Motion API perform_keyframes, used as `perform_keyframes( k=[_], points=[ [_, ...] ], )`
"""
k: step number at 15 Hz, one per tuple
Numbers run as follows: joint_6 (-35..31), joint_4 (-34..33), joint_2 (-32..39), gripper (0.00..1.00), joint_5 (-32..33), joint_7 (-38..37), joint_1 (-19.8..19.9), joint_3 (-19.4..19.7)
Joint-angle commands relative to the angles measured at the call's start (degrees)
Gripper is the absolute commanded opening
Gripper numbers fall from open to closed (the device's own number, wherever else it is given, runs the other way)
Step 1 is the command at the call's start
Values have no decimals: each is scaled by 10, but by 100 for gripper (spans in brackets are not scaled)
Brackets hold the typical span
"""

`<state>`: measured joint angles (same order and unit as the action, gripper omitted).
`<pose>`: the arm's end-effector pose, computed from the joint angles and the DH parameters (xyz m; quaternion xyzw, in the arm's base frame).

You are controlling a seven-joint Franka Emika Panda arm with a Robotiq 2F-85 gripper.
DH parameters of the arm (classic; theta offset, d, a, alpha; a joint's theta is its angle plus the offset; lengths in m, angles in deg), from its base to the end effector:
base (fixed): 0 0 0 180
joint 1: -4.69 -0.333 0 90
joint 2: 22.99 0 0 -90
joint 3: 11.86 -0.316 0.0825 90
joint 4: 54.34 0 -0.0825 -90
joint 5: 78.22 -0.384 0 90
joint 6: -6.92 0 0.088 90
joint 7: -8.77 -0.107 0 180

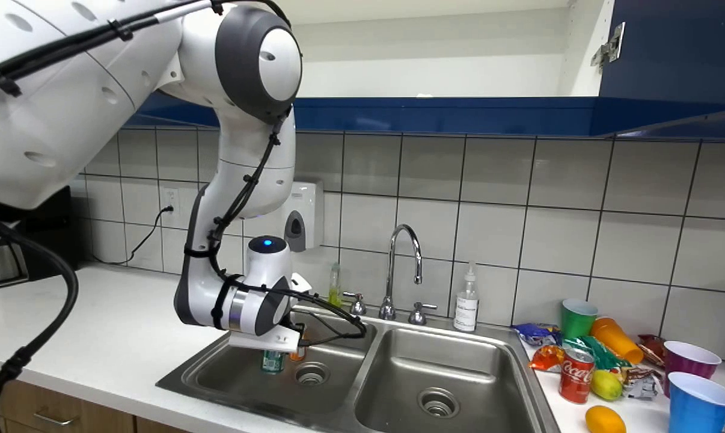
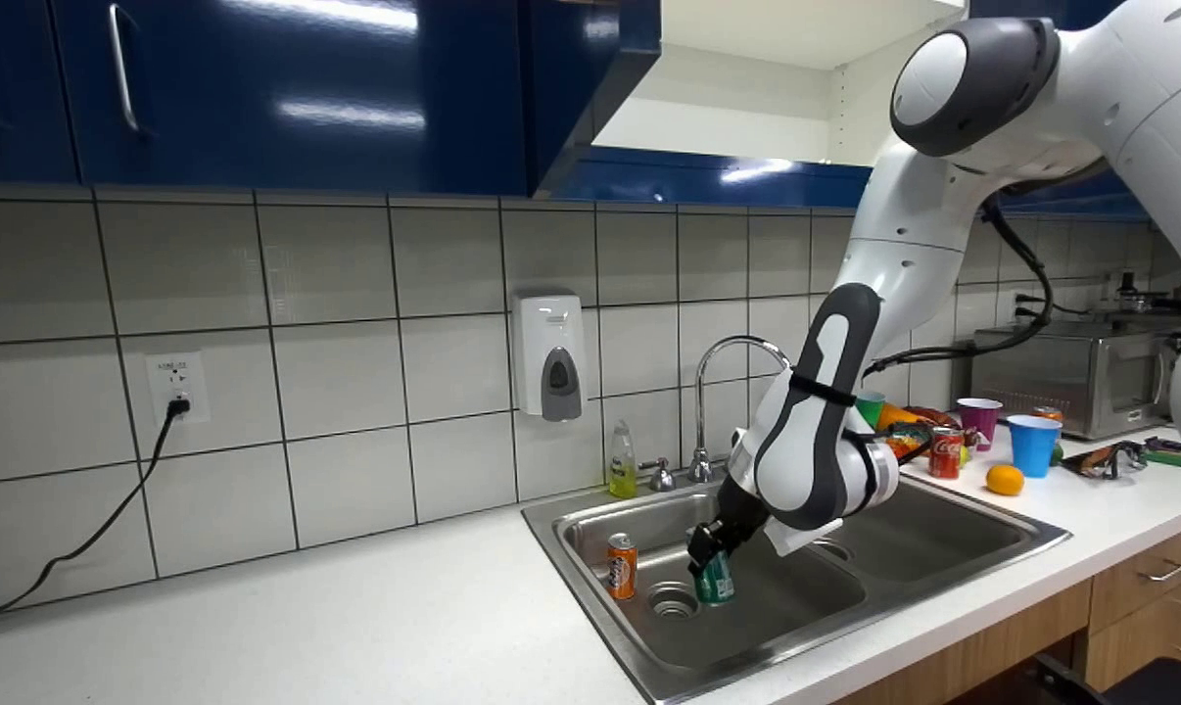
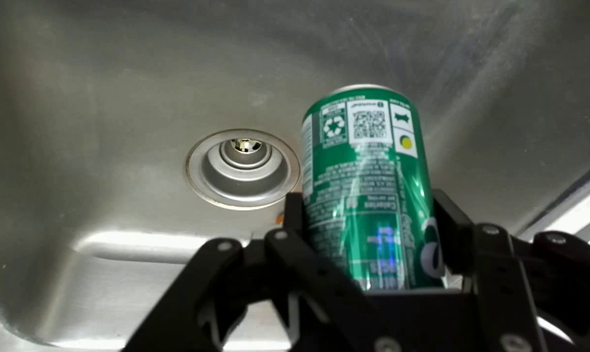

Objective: Remove the can from the cabinet

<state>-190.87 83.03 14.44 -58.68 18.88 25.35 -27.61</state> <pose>0.5008 0.0064 0.1127 -0.9563 -0.1686 -0.2311 0.0611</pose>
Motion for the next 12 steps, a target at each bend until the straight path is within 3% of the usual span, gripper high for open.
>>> perform_keyframes(
  k=[1,12],
  points=[
    [-4,-35,27,38,10,-7,-11,4],
    [-4,-101,80,38,0,-2,-59,29]
  ],
)
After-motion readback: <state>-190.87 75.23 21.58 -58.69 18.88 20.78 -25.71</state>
